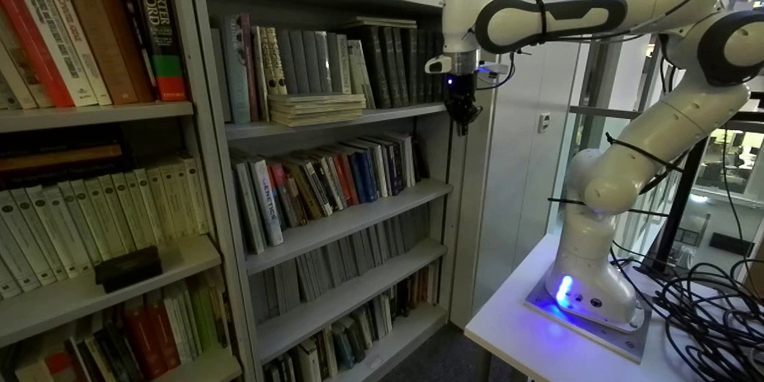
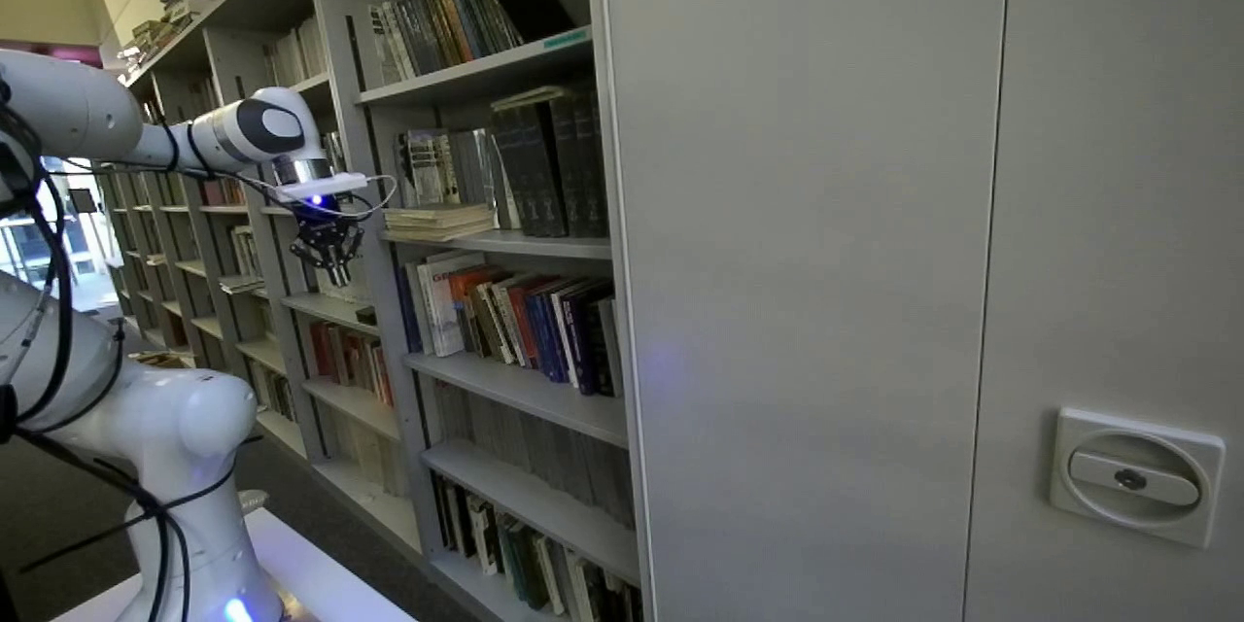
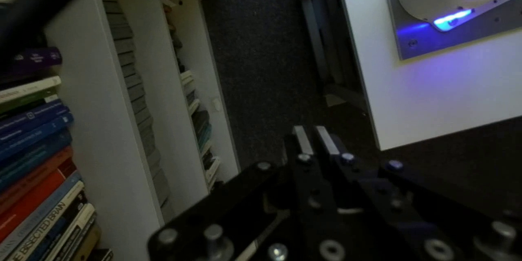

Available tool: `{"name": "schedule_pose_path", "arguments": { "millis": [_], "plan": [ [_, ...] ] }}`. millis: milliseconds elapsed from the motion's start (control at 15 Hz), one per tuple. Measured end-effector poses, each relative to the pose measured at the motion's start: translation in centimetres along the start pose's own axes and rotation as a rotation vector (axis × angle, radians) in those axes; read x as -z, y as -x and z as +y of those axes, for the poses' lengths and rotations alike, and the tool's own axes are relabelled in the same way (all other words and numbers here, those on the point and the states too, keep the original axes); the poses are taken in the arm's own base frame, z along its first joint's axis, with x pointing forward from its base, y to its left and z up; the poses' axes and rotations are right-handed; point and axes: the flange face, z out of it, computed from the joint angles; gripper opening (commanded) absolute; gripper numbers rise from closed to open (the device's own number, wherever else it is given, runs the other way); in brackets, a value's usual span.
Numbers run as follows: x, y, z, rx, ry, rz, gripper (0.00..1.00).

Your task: Pick up one of the paper books and put it on top of the large encyclopedia books

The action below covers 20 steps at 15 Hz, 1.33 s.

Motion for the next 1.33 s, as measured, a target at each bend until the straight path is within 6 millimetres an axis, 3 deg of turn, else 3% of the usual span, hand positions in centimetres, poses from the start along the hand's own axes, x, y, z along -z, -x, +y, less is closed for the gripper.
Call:
{"name": "schedule_pose_path", "arguments": {
  "millis": [133, 200, 867, 933, 1067, 1333],
  "plan": [
    [-0.23, -0.46, 0.38, 0.002, -0.034, 0.021, 0.32],
    [-0.22, -0.55, 0.50, 0.002, -0.039, 0.025, 0.34],
    [0.02, -0.55, 0.56, 0.003, -0.038, 0.030, 0.34],
    [0.02, -0.55, 0.56, 0.003, -0.038, 0.030, 0.59],
    [0.01, -0.58, 0.53, 0.003, -0.037, 0.030, 0.67],
    [-0.39, -0.73, 0.45, 0.009, -0.074, 0.041, 0.96]
  ]
}}
